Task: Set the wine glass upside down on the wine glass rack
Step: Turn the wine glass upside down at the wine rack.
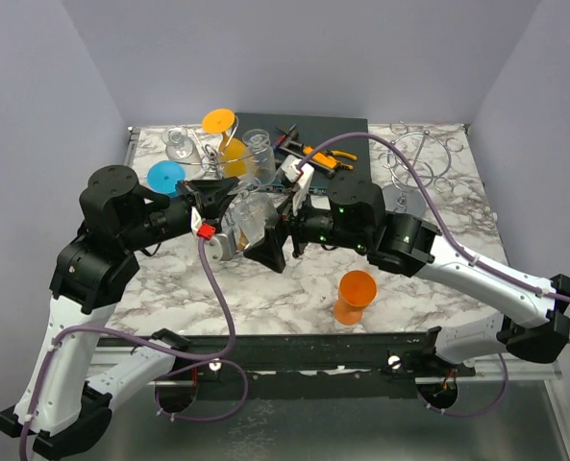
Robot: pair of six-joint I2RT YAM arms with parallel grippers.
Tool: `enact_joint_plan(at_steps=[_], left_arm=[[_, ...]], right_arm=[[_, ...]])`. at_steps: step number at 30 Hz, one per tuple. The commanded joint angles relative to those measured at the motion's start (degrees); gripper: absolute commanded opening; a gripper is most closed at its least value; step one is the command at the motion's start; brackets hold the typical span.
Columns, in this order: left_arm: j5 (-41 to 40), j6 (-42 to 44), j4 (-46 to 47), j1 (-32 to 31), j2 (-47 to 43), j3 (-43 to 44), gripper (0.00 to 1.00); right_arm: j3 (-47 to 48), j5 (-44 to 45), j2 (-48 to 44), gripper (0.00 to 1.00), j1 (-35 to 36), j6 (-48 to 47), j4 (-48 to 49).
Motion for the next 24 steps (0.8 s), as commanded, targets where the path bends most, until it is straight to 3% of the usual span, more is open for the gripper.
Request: enact_joint_plan(at_steps=[1,8,18,24], left_arm=[[6.8,2.1,3.3,-0.1,-1.4,-0.1,0.00],[10.0,8.6,-1.5,-0.1,-2.2,-0.8,0.00],[10.6,12.8,-2.2,-0.1,-3.3,-2.1,0.00],[11.6,15.4,-2.5,-0.1,-3.7,-3.0,0.00]], right_arm=[[-2.2,-3.2,-1.4,0.97,-0.2,-1.8,4.3],[-5.6,-4.9,-2.3,0.98,-1.9,-4.6,7.8],[-11.4,-20.0,-6.2,0.99,-7.1,-1.7,14.0],[-12.0,-23.9,-4.5,0.94,-9.0,0.5,17.0]])
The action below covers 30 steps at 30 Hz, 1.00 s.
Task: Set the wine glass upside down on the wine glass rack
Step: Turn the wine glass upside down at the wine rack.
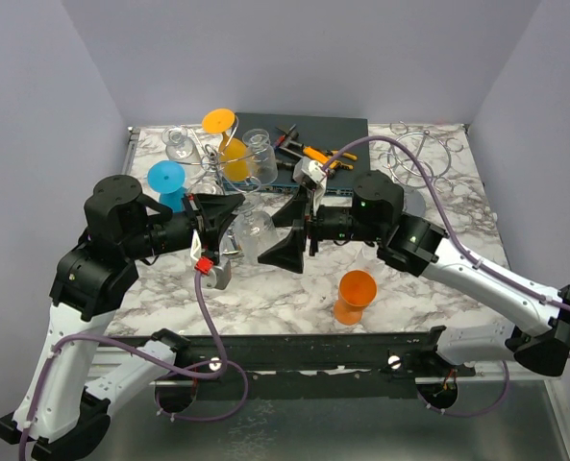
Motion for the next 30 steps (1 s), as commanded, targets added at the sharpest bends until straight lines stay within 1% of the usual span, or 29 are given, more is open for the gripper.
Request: enact_joint_plan(at_steps=[1,4,10,12,16,18,20,22,23,25,26,27,28,29,30], left_arm=[[4.3,3.6,1.1,0.0,-1.0,0.0,0.00],[4.1,5.0,1.1,-0.1,-0.8,-0.2,0.00],[4.1,5.1,1.1,0.0,-0.5,0.2,0.00],[3.8,4.9,1.1,-0.1,-0.5,0.3,0.00],[3.8,4.5,1.2,-0.1,-0.8,-0.2,0.00],[3.6,4.4,1.1,-0.1,-1.0,-0.6,0.00],[3.2,4.1,1.2,-0.1,-0.9,-0.7,0.00],[3.2,3.8,1.2,-0.1,-0.8,-0.8,0.01],[3.1,3.8,1.3,-0.1,-0.8,-0.9,0.07],[3.0,3.8,1.4,-0.1,-0.7,-1.3,0.29],[3.1,3.9,1.6,-0.1,-0.7,-1.5,0.36],[2.9,4.2,1.8,-0.1,-0.7,-1.8,0.41],[2.8,4.2,2.1,-0.1,-0.7,-2.0,0.49],[2.7,4.0,2.3,-0.1,-0.6,-2.2,0.62],[2.2,3.9,2.5,-0.1,-0.5,-2.3,0.72]], right_arm=[[-0.3,-5.4,1.4,0.94,-1.1,2.0,3.9],[-0.6,-7.3,3.0,0.93,-1.2,2.9,6.2],[-1.7,-8.6,5.7,0.94,-1.3,4.1,11.4],[-2.6,-8.3,6.0,0.92,-1.4,4.7,13.7],[-5.9,-7.7,5.4,0.76,-2.6,6.8,20.4],[-7.7,-6.2,4.7,0.64,-2.8,6.7,23.4],[-9.7,-4.5,4.0,0.56,-2.9,6.0,26.0],[-11.4,-2.4,3.3,0.50,-3.2,4.9,27.6],[-12.5,-2.1,3.1,0.49,-3.5,4.6,28.7],[-14.3,-1.9,2.8,0.47,-4.4,4.3,30.9],[-15.1,-1.8,2.6,0.47,-4.9,4.1,32.1],[-16.1,-1.4,2.5,0.46,-5.1,3.9,33.3],[-16.9,-1.3,2.5,0.46,-5.7,3.7,34.4],[-17.6,-1.0,2.4,0.46,-6.1,3.5,35.3],[-18.2,-0.7,2.5,0.46,-6.7,3.5,36.1]])
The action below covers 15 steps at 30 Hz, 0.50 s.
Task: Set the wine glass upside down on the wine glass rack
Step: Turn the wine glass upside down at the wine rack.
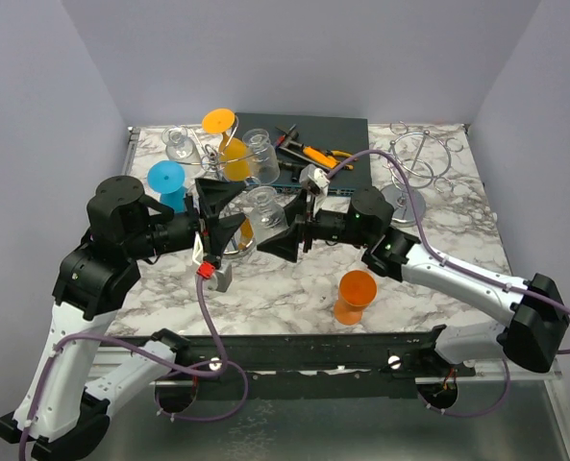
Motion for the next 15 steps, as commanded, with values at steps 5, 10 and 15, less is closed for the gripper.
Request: enact_joint_plan(at_steps=[5,10,15], left_arm=[[-1.3,-1.5,2.1,-0.1,-0.4,-0.8,0.99],[-6.1,-10.0,4.3,-0.1,0.2,1.1,0.99],[-13.3,-25.7,6.7,-0.1,2.4,6.8,0.99]], right_arm=[[-4.4,5.2,-0.4,0.45,-5.1,-3.0,9.1],[-4.1,5.1,1.7,0.44,-6.9,-4.1,10.2],[-3.0,3.9,4.4,0.43,-7.9,-4.1,12.1]])
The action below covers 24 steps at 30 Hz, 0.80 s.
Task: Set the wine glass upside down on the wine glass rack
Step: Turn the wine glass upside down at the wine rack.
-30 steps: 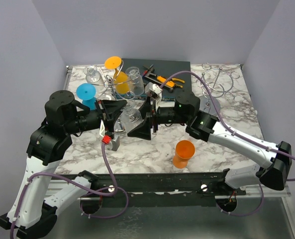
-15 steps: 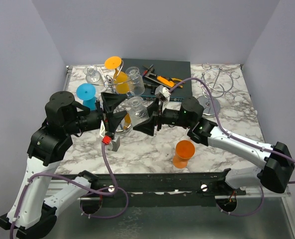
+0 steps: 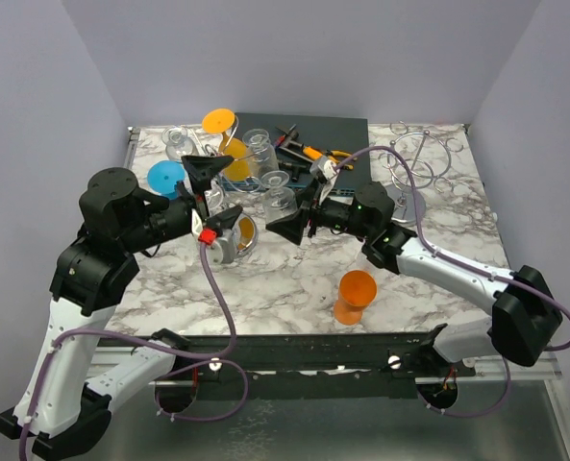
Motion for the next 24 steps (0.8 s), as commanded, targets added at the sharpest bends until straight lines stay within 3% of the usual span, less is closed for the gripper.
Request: enact_joint_plan(at_steps=[1,7,24], left_arm=[[-9.0,-18.6,4.2,-0.1,1.8,5.8,0.99],[-14.3,-29.9,4.9,-0.1,2.1,7.9,0.98],[-17.6,-32.1,4.4,-0.1,-0.8,4.4,0.97]], right_arm=[[1.9,-0.1,2.2,0.43,-0.8,-1.1,6.8],[3.8,-0.9,5.0,0.43,-1.5,-0.7,8.5],[8.7,-3.9,13.1,0.39,-2.0,2.1,13.2]])
